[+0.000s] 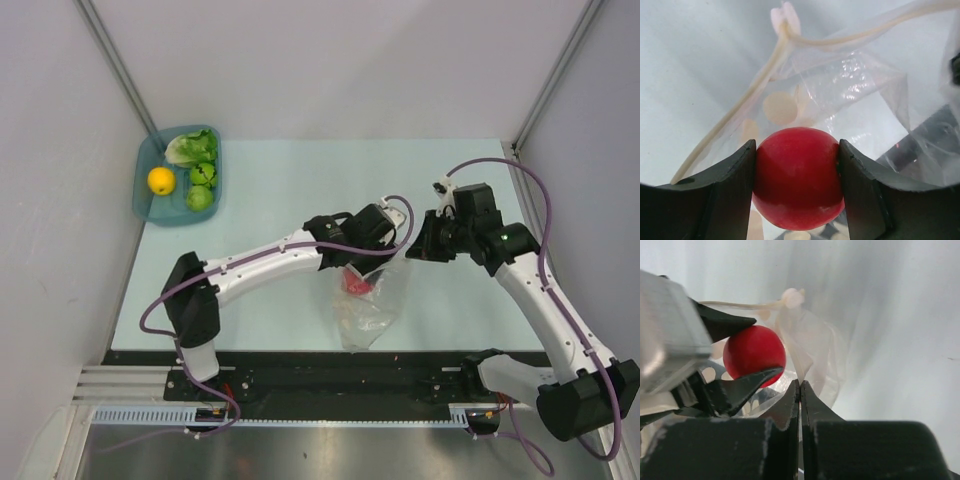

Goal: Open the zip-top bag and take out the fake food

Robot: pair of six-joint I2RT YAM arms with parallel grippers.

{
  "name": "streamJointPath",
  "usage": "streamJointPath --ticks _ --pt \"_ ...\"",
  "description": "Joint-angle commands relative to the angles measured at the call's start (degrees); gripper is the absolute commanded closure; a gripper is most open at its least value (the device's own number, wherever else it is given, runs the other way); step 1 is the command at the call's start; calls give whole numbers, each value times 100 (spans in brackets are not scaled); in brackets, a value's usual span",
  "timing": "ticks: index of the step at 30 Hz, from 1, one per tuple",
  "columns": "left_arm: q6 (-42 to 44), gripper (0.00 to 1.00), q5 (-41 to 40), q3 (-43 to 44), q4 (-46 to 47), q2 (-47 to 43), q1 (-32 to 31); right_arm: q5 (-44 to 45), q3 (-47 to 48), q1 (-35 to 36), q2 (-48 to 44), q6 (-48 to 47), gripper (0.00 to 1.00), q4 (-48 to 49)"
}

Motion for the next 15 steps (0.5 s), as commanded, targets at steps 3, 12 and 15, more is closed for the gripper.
streamJointPath --ticks 3,12,15 --pt "61 100 -650 -449 687 -436 0 -281 79 -123 -266 -151 100 -21" --pt "-466 100 76 893 626 -112 97 -378 -71 272 -275 -133 100 262" --pt "-686 100 551 1290 660 -76 193 -194 -62 360 -170 -168 100 209"
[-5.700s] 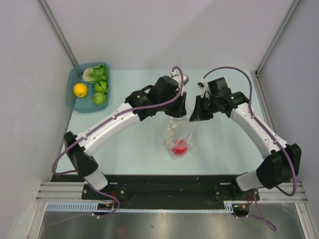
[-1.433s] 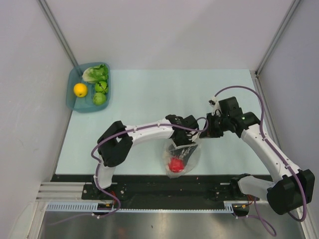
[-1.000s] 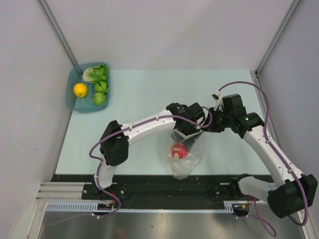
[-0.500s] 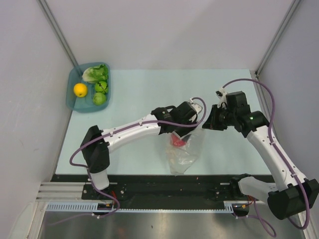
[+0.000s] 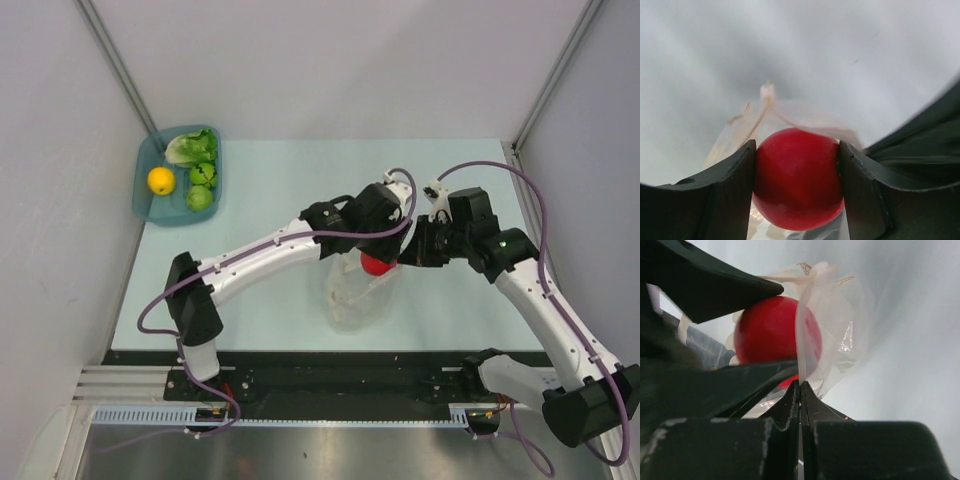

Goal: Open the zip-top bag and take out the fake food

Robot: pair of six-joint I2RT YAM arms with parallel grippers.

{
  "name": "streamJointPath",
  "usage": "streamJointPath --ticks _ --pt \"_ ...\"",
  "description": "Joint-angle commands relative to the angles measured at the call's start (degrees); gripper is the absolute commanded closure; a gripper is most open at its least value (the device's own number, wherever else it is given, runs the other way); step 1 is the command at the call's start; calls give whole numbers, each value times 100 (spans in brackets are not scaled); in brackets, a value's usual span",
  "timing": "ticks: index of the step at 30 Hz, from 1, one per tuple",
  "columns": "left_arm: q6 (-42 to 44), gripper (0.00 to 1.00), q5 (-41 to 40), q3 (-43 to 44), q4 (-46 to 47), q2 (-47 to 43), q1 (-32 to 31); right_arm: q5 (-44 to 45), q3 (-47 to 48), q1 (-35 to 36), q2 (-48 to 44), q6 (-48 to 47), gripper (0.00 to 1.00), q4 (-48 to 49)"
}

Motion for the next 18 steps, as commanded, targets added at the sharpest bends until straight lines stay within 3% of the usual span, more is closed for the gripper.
streamJointPath --ticks 1,7,14,18 --pt "-446 100 728 738 313 -87 172 265 -5 115 75 -142 100 166" --pt "-587 100 1465 317 805 -806 435 740 -110 63 163 -133 100 60" --pt "-587 100 2231 -895 2008 -2185 787 785 -277 -8 189 -115 100 86" --pt "-762 100 2416 -1098 2448 -2705 1287 811 -260 -34 181 -124 100 69"
